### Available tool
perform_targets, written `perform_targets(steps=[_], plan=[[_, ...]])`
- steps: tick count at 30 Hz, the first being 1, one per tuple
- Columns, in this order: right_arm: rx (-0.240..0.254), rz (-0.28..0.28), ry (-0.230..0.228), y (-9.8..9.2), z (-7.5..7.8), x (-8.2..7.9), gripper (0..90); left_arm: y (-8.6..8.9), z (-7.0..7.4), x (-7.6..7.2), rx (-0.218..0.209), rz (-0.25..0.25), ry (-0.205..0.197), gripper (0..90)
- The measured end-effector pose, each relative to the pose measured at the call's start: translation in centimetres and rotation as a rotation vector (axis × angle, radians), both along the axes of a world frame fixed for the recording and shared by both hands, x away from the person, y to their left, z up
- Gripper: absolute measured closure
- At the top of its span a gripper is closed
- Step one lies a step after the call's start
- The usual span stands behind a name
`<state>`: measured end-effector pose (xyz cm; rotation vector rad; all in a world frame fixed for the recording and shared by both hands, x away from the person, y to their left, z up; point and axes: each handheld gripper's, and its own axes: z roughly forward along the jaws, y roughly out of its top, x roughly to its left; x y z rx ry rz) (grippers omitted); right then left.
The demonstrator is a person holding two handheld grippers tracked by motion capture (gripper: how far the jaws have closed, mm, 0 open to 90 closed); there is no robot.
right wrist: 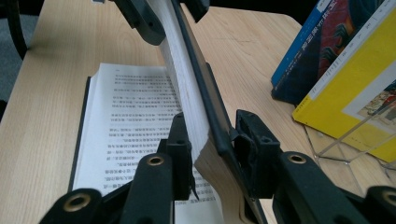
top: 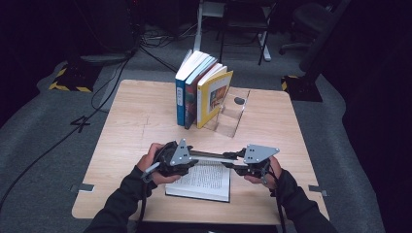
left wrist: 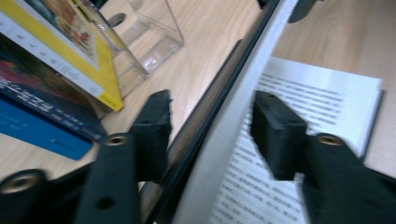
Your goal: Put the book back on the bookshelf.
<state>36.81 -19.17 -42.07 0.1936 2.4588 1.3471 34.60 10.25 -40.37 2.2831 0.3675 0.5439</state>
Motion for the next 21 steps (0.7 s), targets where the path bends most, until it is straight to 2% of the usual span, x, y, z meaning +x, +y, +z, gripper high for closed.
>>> perform_targets(steps=[1, 3, 4, 5, 7, 8, 9, 10, 12, 14, 18, 21], plan=[[0.001, 0.004, 0.001, 0.2, -0.2, 0.0, 65.6, 0.1, -0.1, 0.0, 0.008, -0.01, 0.003, 55.9], [0.0, 0.033, 0.023, 0.1, -0.6, 0.5, 60.0, 0.4, -0.2, 0.2, -0.004, -0.017, 0.012, 56.2], [-0.008, 0.023, 0.029, 0.1, -1.0, 0.8, 58.5, 0.6, -0.2, 0.2, -0.009, -0.019, 0.016, 56.3], [-0.008, 0.023, 0.029, 0.1, -1.0, 0.8, 58.5, 0.6, -0.2, 0.2, -0.009, -0.019, 0.016, 56.3], [-0.002, 0.013, 0.058, -0.4, -2.3, 1.6, 59.7, 0.8, -0.2, 0.4, -0.021, -0.022, 0.025, 56.3], [0.02, 0.018, 0.062, -0.6, -2.5, 1.7, 62.0, 0.8, -0.2, 0.4, -0.028, -0.018, 0.025, 56.2], [0.026, 0.011, 0.059, -0.7, -2.5, 1.8, 63.4, 0.8, -0.2, 0.5, -0.039, -0.012, 0.029, 56.1], [0.016, 0.007, 0.036, -0.6, -2.3, 1.6, 65.2, 0.9, -0.2, 0.5, -0.046, -0.012, 0.048, 55.7], [-0.023, -0.004, -0.018, -0.2, -1.8, 0.9, 67.4, 0.7, -0.2, 0.4, -0.053, -0.003, 0.052, 51.2], [-0.051, -0.007, -0.039, 0.1, -1.6, 0.6, 67.9, 0.2, -0.2, 0.2, -0.023, 0.0, 0.043, 49.8], [-0.061, -0.013, -0.043, 0.3, -1.5, 0.4, 67.8, -0.7, -0.2, 0.0, 0.003, -0.006, 0.04, 46.0], [-0.072, -0.012, -0.046, 0.4, -1.3, 0.3, 67.8, -1.2, -0.2, -0.1, 0.015, 0.013, 0.025, 48.6]])
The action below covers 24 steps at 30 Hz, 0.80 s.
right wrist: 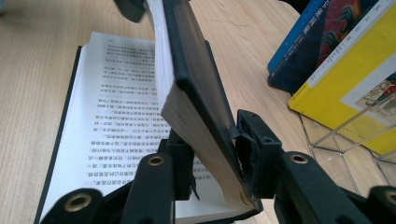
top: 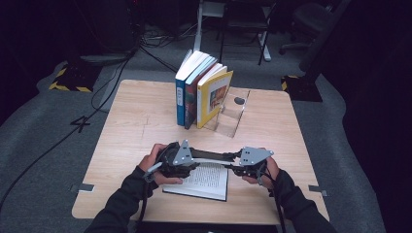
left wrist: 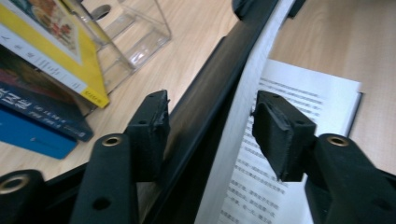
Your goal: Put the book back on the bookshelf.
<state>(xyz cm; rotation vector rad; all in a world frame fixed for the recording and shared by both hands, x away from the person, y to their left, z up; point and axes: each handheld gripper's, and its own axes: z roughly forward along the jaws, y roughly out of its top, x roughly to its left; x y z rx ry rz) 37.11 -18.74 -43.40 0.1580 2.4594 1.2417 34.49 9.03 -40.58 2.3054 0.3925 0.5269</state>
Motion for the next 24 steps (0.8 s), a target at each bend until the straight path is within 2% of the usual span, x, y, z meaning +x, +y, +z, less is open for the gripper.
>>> perform_targets(steps=[1, 6, 8, 10, 11, 13, 14, 17, 21, 24], plan=[[-0.003, -0.002, -0.003, 0.1, 0.0, 0.0, 67.8, 0.0, 0.0, 0.0, 0.002, 0.002, -0.002, 49.3], [0.005, -0.015, -0.002, 0.2, 0.1, -0.1, 67.4, 0.5, -0.3, -0.2, -0.037, 0.001, -0.014, 56.3], [0.026, -0.018, 0.01, 0.2, 0.1, -0.1, 66.2, 0.8, -0.6, -0.3, -0.073, 0.006, -0.01, 56.6], [0.05, -0.011, 0.033, 0.3, 0.2, -0.1, 59.8, 1.3, -0.8, -0.4, -0.094, 0.005, -0.004, 56.8], [0.05, -0.011, 0.033, 0.3, 0.2, -0.1, 59.8, 1.3, -0.8, -0.4, -0.094, 0.005, -0.004, 56.8], [0.066, -0.023, 0.049, 0.3, 0.5, 0.0, 51.0, 1.8, -1.1, -0.6, -0.126, 0.008, -0.017, 56.8], [0.077, -0.019, 0.058, 0.1, 0.6, 0.0, 49.6, 2.1, -1.2, -0.7, -0.135, 0.006, -0.017, 56.8], [0.105, -0.03, 0.069, -0.7, 1.0, 0.2, 44.1, 2.9, -1.5, -0.7, -0.185, 0.018, -0.019, 56.9], [0.155, -0.067, 0.1, -2.3, 1.3, 0.9, 42.3, 4.6, -1.5, -0.4, -0.285, 0.032, 0.022, 56.8], [0.171, -0.116, 0.126, -3.4, 1.0, 1.7, 42.2, 6.3, -1.8, -0.2, -0.363, 0.035, 0.047, 56.8]])
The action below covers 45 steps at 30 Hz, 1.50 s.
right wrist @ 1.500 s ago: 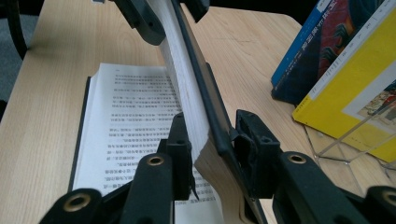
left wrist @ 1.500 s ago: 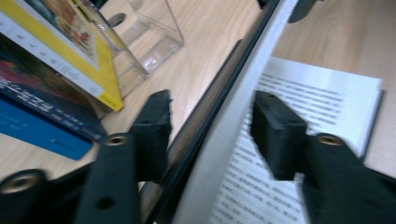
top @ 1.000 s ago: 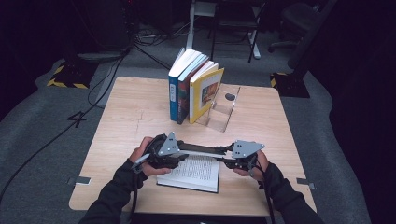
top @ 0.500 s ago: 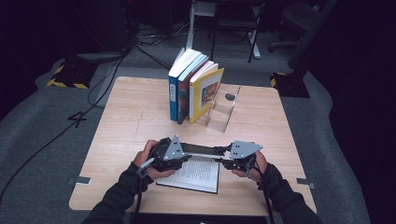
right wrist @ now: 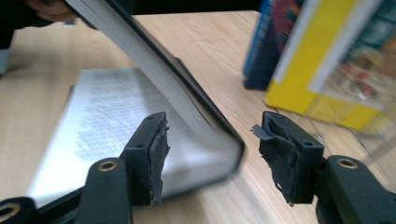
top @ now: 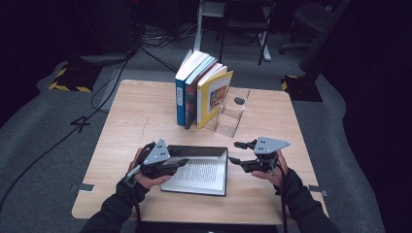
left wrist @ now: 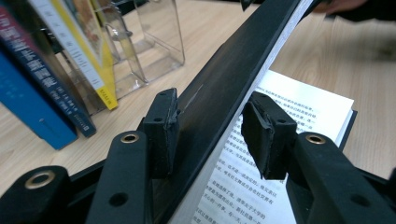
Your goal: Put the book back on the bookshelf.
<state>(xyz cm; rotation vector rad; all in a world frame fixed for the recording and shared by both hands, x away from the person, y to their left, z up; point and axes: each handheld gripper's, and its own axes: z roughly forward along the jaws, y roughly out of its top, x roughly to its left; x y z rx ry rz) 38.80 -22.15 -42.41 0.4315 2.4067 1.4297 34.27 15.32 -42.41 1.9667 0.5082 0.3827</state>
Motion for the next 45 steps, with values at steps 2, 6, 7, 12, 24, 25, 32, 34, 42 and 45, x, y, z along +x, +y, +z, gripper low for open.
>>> perform_targets(steps=[2, 6, 7, 12, 24, 25, 32, 34, 42, 45], plan=[[0.0, -0.022, 0.025, -0.3, -0.5, 0.5, 41.7, 0.7, -0.2, 0.0, -0.036, 0.0, 0.016, 56.6], [-0.051, -0.051, 0.068, -0.2, -2.3, 1.4, 41.1, 2.0, -0.6, 0.1, -0.099, 0.008, 0.029, 56.5], [-0.049, -0.05, 0.095, -0.1, -2.9, 1.6, 40.5, 2.2, -0.7, 0.1, -0.11, 0.007, 0.03, 56.5], [-0.076, -0.018, 0.152, 1.7, -4.9, 1.6, 36.8, 2.7, -1.2, -0.1, -0.142, -0.001, 0.033, 56.2], [0.085, 0.035, 0.153, 2.4, -4.8, 0.5, 43.9, 2.8, -1.4, -0.5, -0.126, -0.004, 0.027, 53.9], [0.097, 0.033, 0.155, 2.4, -4.8, 0.4, 44.0, 2.8, -1.4, -0.6, -0.121, -0.006, 0.024, 53.5], [0.132, 0.022, 0.129, 2.9, -4.4, -0.3, 49.1, 2.5, -1.6, -1.5, -0.052, -0.005, 0.0, 50.5], [0.137, 0.018, 0.126, 2.9, -4.3, -0.3, 50.5, 2.4, -1.6, -1.6, -0.038, -0.013, 0.001, 48.8], [0.162, 0.027, 0.072, 3.3, -2.3, -0.8, 53.1, 1.5, -2.1, -2.2, 0.023, 0.005, -0.001, 47.3], [0.155, 0.036, 0.05, 3.8, -1.5, -0.8, 53.1, 1.2, -2.3, -2.1, 0.042, 0.005, 0.004, 45.6]])
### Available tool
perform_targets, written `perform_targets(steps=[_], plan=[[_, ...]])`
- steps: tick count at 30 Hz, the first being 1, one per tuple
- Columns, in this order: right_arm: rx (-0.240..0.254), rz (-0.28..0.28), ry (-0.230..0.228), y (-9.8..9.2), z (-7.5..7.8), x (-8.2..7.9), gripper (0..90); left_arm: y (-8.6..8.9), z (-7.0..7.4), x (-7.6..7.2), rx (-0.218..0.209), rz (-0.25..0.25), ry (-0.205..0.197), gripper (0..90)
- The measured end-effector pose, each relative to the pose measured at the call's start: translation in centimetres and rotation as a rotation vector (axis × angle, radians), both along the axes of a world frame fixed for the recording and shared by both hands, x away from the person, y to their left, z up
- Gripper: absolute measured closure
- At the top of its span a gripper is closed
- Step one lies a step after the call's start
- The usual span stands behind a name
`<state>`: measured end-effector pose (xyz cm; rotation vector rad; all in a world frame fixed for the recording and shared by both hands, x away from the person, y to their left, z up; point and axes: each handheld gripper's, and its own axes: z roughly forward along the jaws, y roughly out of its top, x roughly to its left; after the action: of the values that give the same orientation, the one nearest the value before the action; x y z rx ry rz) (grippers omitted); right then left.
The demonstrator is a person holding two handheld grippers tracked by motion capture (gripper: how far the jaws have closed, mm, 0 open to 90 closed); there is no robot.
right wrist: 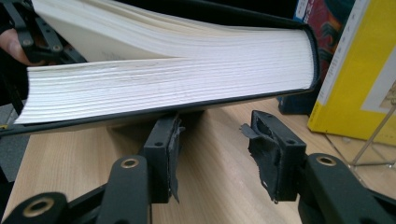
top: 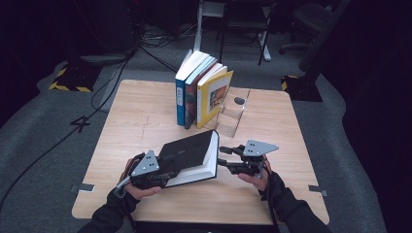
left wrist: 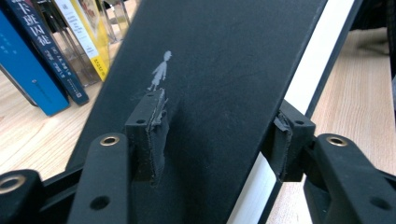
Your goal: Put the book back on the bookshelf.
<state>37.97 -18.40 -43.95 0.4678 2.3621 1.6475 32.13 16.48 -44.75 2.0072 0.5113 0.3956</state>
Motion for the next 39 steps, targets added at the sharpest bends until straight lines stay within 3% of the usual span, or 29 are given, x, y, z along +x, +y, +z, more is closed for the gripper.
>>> perform_targets(steps=[5, 11, 18, 25, 31, 33, 35, 39], plan=[[-0.012, 0.017, -0.014, 0.4, 0.6, 0.1, 53.1, -0.5, -0.2, 0.1, 0.027, 0.006, 0.004, 43.7], [-0.031, 0.056, -0.027, 1.1, 1.0, -0.1, 54.7, -0.5, -0.3, 0.3, 0.015, 0.015, 0.013, 42.7], [-0.039, 0.048, -0.046, 1.5, 1.4, -0.2, 54.6, -0.3, -0.2, 0.5, 0.003, 0.002, 0.028, 43.4], [-0.031, 0.053, -0.08, 0.8, 2.8, -0.7, 54.6, -1.0, -0.4, 0.9, -0.071, -0.068, 0.047, 45.1], [-0.043, 0.022, -0.133, -0.4, 4.1, -1.6, 54.6, -2.9, -0.3, 1.5, -0.089, -0.125, 0.057, 45.7], [-0.055, 0.003, -0.174, -0.5, 4.7, -2.2, 54.6, -3.6, -0.4, 1.5, -0.088, -0.155, 0.051, 47.4], [-0.052, 0.008, -0.187, -0.7, 5.3, -2.5, 54.2, -4.0, -0.5, 1.5, -0.091, -0.168, 0.05, 51.4], [-0.021, -0.005, -0.157, -1.2, 5.4, -2.3, 54.2, -4.8, -0.7, 2.2, -0.114, -0.184, 0.063, 54.7]])
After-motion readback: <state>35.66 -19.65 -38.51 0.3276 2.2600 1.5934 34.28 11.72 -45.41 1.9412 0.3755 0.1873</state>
